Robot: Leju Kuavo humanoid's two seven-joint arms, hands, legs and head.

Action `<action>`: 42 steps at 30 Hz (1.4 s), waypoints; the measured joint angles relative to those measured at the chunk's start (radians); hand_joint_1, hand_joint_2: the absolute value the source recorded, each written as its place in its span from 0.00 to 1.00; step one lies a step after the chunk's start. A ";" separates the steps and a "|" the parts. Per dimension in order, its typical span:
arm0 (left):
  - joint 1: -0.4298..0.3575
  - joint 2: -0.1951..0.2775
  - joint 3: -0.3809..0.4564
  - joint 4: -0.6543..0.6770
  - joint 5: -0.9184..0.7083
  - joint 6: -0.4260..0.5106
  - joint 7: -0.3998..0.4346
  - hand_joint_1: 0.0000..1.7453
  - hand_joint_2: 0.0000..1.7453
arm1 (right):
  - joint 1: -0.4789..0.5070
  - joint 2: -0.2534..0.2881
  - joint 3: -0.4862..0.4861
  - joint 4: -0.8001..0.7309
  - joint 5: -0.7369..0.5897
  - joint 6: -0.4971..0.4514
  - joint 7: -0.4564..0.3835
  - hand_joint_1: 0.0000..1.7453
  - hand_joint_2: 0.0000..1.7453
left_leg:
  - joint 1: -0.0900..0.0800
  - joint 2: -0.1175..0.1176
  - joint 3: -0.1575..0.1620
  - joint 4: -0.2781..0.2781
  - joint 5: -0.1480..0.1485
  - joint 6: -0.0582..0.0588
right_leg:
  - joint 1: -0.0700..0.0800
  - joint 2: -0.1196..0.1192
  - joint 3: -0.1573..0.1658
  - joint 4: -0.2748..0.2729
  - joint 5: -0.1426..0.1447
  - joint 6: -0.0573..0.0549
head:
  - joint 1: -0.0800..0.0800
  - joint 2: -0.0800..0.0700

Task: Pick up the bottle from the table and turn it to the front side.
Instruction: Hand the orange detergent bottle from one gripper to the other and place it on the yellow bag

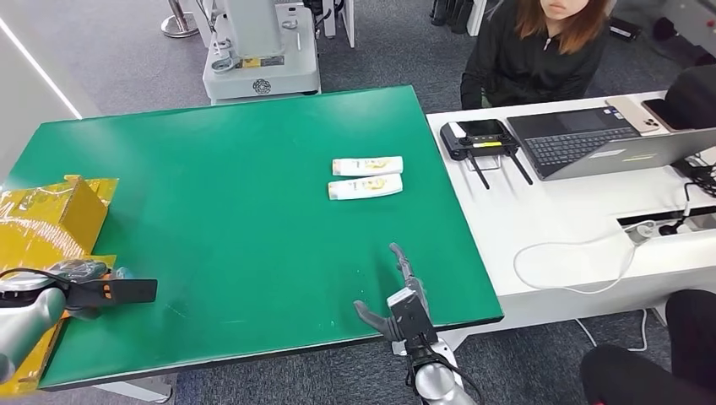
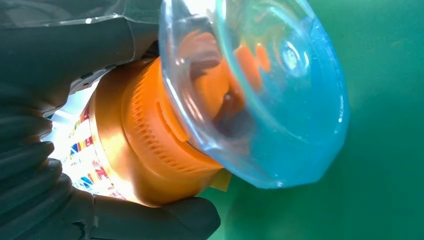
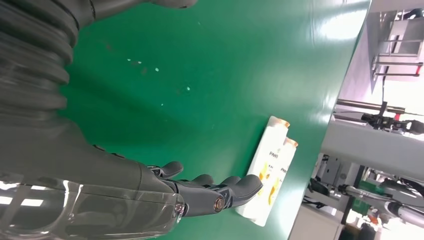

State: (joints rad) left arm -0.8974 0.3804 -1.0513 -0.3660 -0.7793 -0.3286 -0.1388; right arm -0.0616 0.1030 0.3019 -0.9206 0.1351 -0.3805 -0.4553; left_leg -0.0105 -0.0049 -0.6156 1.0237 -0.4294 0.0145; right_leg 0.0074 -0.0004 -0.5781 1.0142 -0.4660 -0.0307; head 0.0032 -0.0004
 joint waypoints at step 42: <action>0.048 -0.190 0.001 0.011 -0.229 0.394 0.005 0.00 1.00 | 0.069 -0.025 0.007 -0.108 0.054 -0.004 0.044 0.00 1.00 | -0.005 -0.017 0.012 -0.005 0.001 -0.001 | -0.004 -0.016 0.013 0.000 -0.007 -0.001 | 0.000 0.000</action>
State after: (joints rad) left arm -0.8497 0.1903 -1.0502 -0.3548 -1.0087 0.0658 -0.1342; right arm 0.0075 0.0781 0.3094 -1.0288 0.1888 -0.3844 -0.4109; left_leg -0.0153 -0.0217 -0.6037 1.0183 -0.4281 0.0139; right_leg 0.0030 -0.0166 -0.5653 1.0142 -0.4728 -0.0315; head 0.0031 -0.0005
